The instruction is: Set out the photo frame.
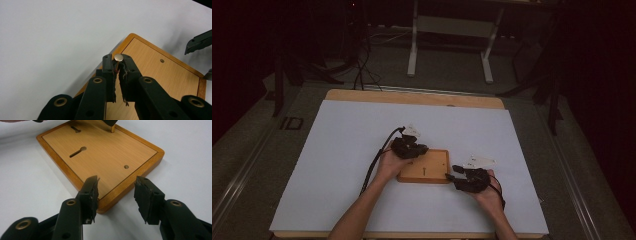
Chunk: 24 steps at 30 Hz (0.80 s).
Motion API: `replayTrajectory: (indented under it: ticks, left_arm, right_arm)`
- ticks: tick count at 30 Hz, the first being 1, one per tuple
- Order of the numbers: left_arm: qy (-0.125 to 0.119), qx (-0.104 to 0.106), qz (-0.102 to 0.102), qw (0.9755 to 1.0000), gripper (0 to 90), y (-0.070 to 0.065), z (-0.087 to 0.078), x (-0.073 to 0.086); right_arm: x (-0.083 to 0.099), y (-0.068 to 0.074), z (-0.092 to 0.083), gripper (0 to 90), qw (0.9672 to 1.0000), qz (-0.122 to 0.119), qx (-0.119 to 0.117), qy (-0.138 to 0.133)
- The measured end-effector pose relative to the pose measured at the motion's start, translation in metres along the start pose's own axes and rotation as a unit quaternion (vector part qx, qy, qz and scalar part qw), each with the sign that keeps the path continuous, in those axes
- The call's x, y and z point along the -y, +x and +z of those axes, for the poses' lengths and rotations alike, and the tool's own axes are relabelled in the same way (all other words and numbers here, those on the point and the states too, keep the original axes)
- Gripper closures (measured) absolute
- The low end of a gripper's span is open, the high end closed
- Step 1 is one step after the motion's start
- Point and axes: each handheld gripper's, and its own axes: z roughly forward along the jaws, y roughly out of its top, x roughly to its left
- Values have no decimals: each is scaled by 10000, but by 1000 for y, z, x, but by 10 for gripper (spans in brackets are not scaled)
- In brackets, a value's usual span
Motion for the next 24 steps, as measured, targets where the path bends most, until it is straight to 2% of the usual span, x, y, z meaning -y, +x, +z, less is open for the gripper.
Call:
replayTrajectory:
  ticks: [4, 14, 19, 24]
  left_arm:
    - [-9, 135, -78, 9999, 832, 4, 0, 0]
    - [32, 281, -122, 9995, 834, 8, 0, -1]
    - [112, 332, -133, 9993, 837, 11, 1, -4]
    - [160, 408, -194, 9989, 839, 14, 1, -5]
  right_arm:
    - [0, 0, -1, 525, 10000, -28, -25, -19]
    - [0, 3, 0, 494, 9993, -280, -259, 30]
    - [0, 1, -2, 430, 9991, -269, -338, -2]
    - [-1, 1, -2, 357, 9987, -370, -362, -11]
